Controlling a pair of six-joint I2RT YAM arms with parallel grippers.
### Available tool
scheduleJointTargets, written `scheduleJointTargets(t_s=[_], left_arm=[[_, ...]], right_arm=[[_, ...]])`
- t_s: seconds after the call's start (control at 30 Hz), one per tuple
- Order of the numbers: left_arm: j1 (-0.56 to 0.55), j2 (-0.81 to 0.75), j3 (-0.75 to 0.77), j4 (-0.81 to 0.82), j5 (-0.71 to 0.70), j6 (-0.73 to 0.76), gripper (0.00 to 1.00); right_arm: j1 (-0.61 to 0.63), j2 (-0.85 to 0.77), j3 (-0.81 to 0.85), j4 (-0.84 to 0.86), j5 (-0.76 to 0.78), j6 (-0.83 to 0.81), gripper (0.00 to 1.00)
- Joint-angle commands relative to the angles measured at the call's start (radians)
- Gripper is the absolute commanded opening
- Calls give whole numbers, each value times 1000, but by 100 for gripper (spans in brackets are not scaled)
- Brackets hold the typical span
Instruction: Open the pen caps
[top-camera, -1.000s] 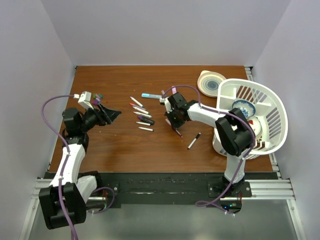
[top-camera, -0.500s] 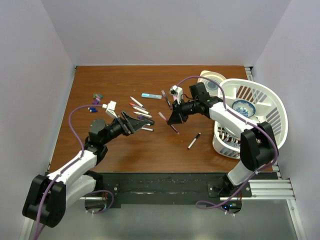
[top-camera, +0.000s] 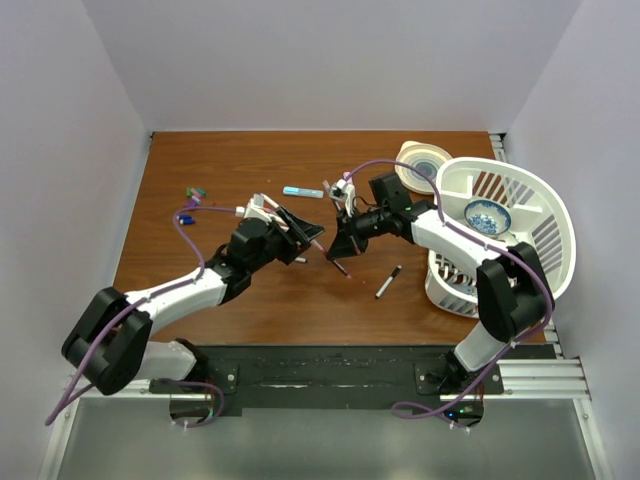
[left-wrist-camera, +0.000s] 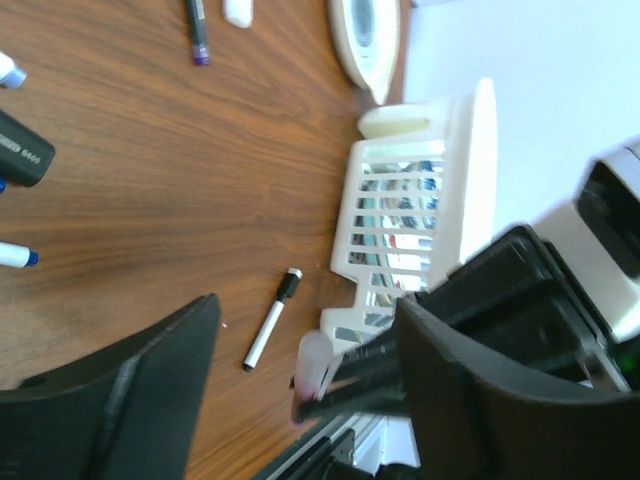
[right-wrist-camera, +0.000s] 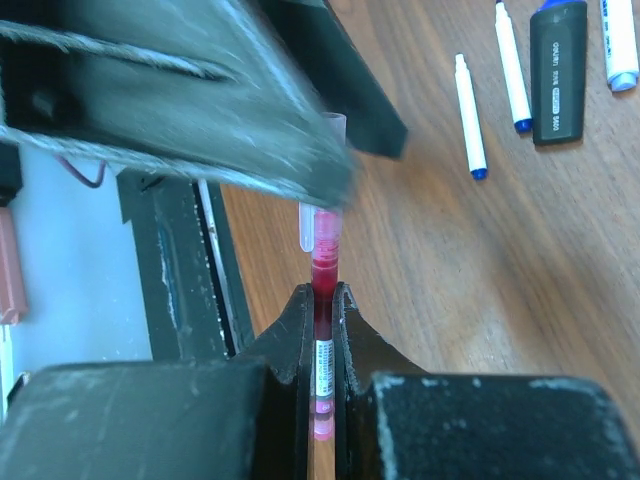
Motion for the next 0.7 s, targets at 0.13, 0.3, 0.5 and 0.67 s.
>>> scheduleJointTargets(t_s=[0.13, 0.3, 0.5, 0.67], left_arm=[[-75, 93, 218, -306, -218, -18, 47], [-92, 127, 258, -342, -235, 19, 36], [-95, 173, 289, -337, -181, 56, 33], [-97, 192, 303, -333, -163, 80, 29]], right_arm=[[19, -39, 3, 16, 150, 6, 0], [31, -38, 7, 13, 193, 0, 0], [39, -39, 5, 12, 219, -11, 0], [39, -38, 3, 13, 218, -14, 0]])
